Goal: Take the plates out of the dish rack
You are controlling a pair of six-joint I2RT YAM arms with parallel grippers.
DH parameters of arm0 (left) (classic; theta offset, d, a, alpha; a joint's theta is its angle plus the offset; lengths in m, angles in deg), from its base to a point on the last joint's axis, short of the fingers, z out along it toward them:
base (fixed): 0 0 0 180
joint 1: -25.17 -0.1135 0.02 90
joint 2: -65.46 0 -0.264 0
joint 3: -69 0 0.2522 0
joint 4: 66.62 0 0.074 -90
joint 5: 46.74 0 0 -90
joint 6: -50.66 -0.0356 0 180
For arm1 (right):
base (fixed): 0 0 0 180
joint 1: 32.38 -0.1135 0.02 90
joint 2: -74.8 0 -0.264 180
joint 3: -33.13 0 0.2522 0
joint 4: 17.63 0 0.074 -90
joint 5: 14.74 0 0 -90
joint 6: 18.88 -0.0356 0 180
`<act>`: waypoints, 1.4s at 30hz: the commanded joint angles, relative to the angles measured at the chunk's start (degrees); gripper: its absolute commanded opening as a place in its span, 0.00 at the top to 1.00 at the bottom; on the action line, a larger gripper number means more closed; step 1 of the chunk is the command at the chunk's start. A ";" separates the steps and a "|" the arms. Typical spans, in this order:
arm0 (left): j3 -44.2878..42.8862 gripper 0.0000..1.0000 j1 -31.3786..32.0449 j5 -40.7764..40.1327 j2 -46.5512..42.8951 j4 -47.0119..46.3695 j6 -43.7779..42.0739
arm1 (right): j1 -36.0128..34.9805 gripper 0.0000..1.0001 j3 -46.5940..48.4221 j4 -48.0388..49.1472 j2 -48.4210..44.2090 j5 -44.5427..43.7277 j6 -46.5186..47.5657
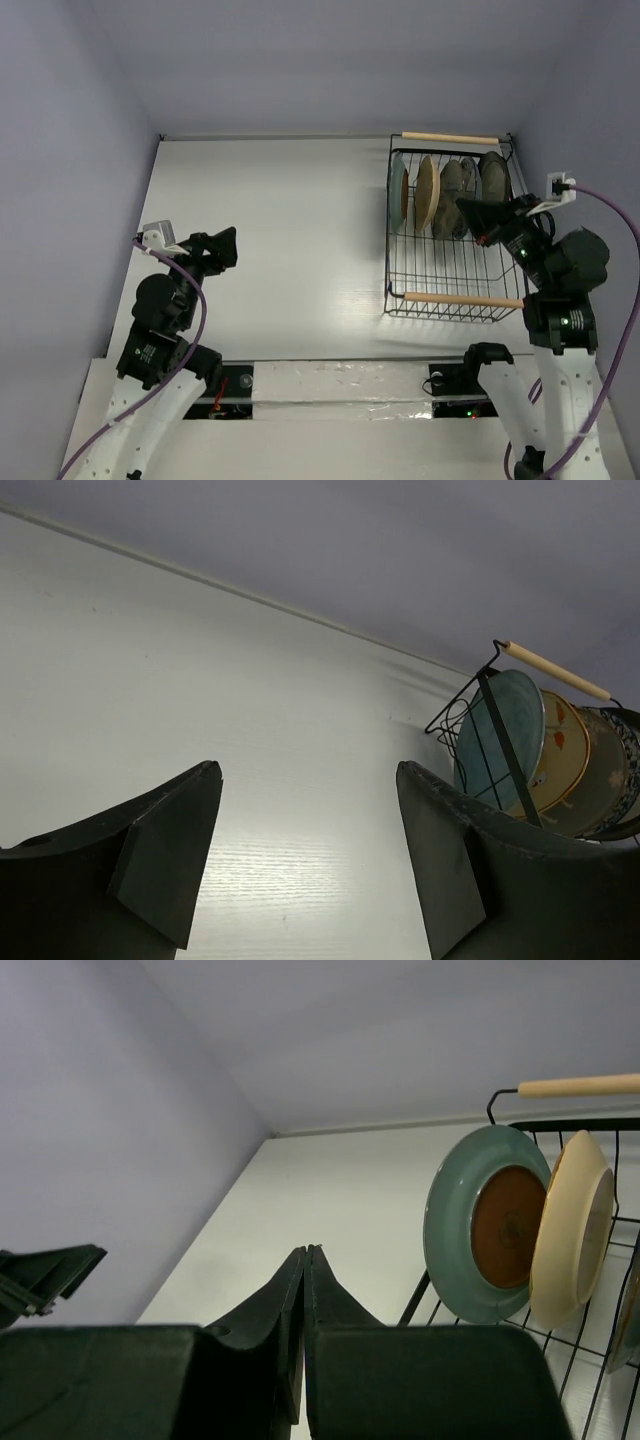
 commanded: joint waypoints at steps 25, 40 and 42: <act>-1.33 0.86 0.19 0.32 -0.60 -1.40 -0.37 | -28.64 0.13 36.56 -18.77 50.46 -55.95 19.62; -1.34 0.82 0.19 0.32 -1.65 -1.48 -0.72 | -28.64 0.33 41.15 -18.96 64.98 -57.97 19.10; -1.16 0.80 0.19 0.32 -2.00 -1.57 -0.63 | -28.64 0.41 39.92 -17.99 64.62 -58.32 18.74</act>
